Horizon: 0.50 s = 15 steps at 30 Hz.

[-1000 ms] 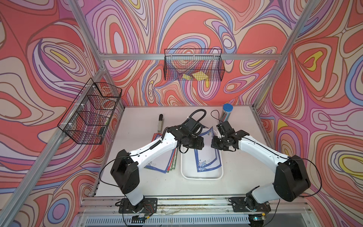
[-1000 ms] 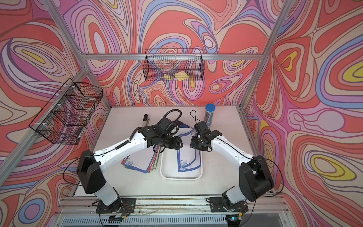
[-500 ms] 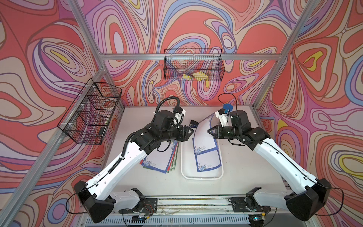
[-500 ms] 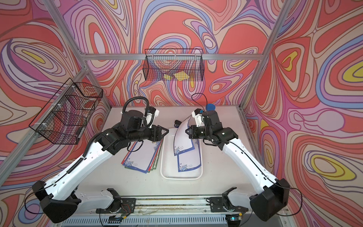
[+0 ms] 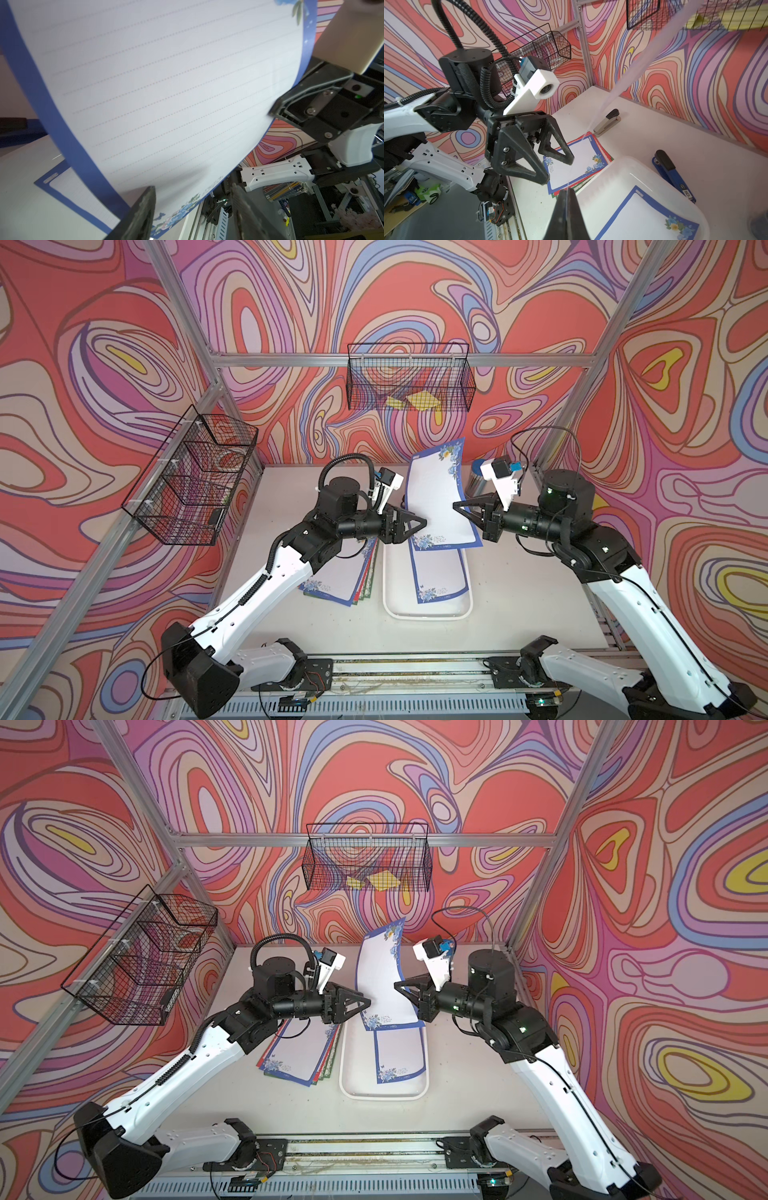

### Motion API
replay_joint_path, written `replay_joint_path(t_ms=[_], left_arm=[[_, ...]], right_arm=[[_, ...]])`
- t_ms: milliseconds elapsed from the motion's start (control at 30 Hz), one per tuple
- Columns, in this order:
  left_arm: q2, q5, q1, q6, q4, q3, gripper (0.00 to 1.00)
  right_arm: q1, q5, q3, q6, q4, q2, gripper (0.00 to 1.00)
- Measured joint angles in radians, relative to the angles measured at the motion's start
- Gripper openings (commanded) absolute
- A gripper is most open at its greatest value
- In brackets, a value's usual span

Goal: Take out the stationery paper from the storage box
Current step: Pick up the stationery paper from the storage box, then place the stationery paper at the center of the board.

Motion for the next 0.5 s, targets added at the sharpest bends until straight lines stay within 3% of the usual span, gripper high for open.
replay_joint_path(t_ms=[500], left_arm=[[-0.207, 0.159, 0.089, 0.088, 0.196, -0.063, 0.67]], right_arm=[[0.0, -0.023, 0.063, -0.167, -0.03, -0.121, 0.0]])
